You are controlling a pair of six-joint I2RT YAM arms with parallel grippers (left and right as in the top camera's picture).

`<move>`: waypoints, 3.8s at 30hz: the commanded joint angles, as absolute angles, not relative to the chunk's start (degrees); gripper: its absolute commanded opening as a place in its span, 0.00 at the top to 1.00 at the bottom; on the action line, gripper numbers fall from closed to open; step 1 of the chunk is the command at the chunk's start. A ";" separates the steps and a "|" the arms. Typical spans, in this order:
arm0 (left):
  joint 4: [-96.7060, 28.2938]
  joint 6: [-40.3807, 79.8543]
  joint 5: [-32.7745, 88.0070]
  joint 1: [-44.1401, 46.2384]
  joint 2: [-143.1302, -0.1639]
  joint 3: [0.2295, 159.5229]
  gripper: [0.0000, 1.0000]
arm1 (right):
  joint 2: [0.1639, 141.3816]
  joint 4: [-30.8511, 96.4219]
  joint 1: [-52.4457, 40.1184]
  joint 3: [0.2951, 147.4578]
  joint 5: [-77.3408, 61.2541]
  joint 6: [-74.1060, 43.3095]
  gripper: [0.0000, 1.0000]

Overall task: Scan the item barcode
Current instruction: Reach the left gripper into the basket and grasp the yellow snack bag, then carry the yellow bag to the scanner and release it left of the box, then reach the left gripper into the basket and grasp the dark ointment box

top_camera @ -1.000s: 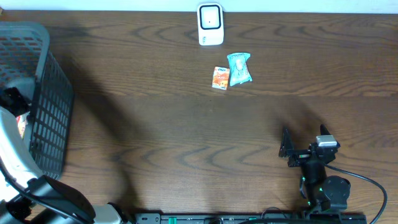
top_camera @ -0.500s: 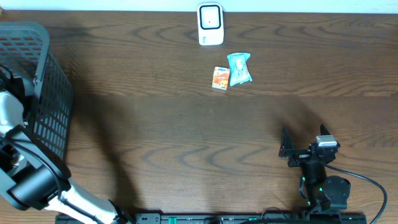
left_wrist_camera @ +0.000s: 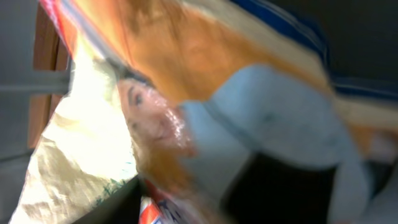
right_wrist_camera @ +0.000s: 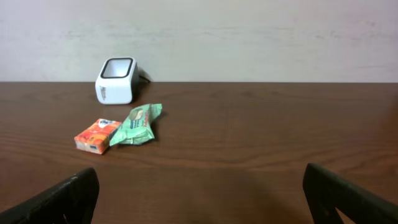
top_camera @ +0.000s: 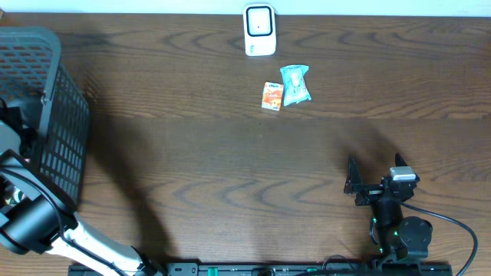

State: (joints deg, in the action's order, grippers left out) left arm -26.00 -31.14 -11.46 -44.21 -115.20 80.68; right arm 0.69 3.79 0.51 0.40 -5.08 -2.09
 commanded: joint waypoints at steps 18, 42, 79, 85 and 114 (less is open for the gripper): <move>-19.75 8.69 5.93 -39.97 -86.21 83.70 0.92 | 0.38 4.05 0.67 0.34 -4.84 -1.43 0.01; -12.40 33.41 11.68 10.46 -77.17 83.59 0.93 | 0.38 4.05 0.67 0.34 -4.84 -1.43 0.01; -8.56 42.57 11.99 17.04 -101.41 83.61 0.39 | 0.38 4.05 0.67 0.34 -4.84 -1.43 0.01; -14.79 29.06 11.00 4.84 -84.73 83.61 0.39 | 0.38 4.05 0.67 0.34 -4.84 -1.43 0.01; -63.44 18.85 -9.61 -54.41 -92.86 83.46 0.08 | 0.38 4.05 0.67 0.34 -4.84 -1.43 0.01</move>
State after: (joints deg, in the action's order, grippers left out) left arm -62.13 21.52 -11.70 -54.33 -89.56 83.48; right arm 0.69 3.79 0.51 0.40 -5.08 -2.09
